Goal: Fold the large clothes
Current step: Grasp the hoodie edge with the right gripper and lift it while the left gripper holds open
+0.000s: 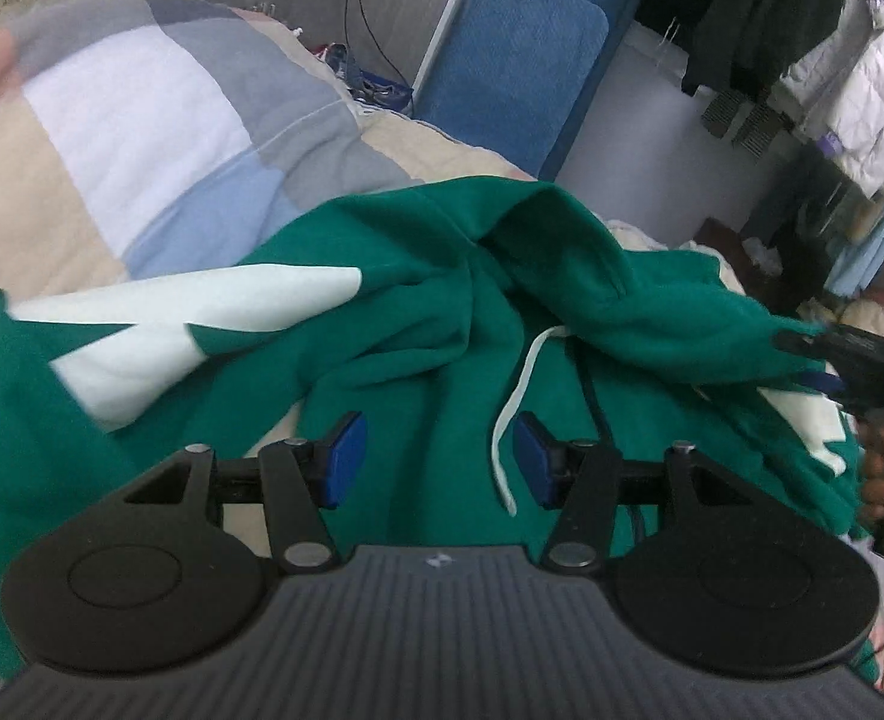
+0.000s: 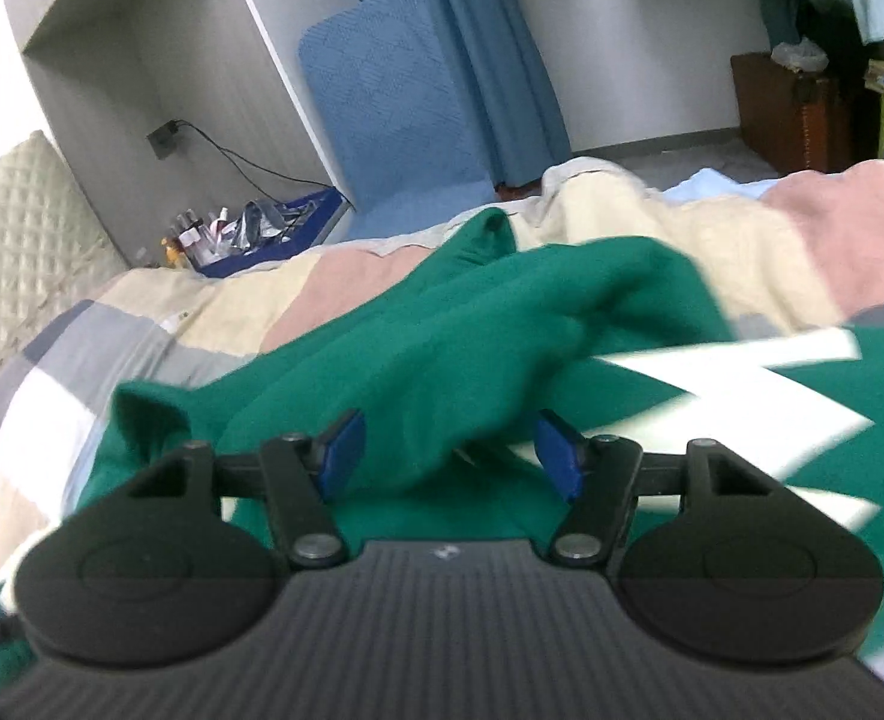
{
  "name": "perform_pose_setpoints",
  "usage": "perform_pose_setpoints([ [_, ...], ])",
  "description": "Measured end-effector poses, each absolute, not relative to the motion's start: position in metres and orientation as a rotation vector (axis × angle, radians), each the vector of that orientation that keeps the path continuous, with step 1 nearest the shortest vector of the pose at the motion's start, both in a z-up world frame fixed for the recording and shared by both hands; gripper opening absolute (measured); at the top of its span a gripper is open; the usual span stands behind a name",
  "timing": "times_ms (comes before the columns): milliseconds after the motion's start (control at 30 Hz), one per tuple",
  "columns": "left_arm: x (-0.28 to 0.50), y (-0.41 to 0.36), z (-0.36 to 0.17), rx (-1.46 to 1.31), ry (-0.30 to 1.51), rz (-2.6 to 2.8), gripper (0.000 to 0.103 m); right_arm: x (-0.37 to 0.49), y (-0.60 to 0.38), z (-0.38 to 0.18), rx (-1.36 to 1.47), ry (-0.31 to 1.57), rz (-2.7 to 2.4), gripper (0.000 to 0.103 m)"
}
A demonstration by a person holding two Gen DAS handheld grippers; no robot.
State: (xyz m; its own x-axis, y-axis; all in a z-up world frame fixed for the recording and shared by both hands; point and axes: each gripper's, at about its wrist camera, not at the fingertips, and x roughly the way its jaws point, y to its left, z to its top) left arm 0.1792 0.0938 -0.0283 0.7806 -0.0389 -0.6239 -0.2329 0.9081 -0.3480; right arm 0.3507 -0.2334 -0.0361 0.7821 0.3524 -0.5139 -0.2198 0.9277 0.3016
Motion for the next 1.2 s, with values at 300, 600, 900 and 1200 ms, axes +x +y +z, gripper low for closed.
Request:
perform_pose_setpoints([
  [300, 0.211, 0.119, -0.055, -0.432, 0.654, 0.137, 0.06, 0.431, -0.159, 0.019, -0.013, 0.493, 0.224, 0.008],
  [600, 0.229, 0.133, -0.069, -0.47, 0.605, 0.102, 0.059, 0.511, -0.031, 0.121, -0.157, 0.235, 0.285, 0.007],
  [900, 0.243, 0.142, -0.087, -0.496, 0.592, 0.093, 0.059, 0.555, 0.101, 0.09, -0.29, 0.17, 0.434, 0.009],
  [1200, 0.242, 0.141, -0.089, -0.493, 0.593, 0.087, 0.059, 0.559, 0.112, 0.03, -0.324, 0.296, 0.464, 0.062],
])
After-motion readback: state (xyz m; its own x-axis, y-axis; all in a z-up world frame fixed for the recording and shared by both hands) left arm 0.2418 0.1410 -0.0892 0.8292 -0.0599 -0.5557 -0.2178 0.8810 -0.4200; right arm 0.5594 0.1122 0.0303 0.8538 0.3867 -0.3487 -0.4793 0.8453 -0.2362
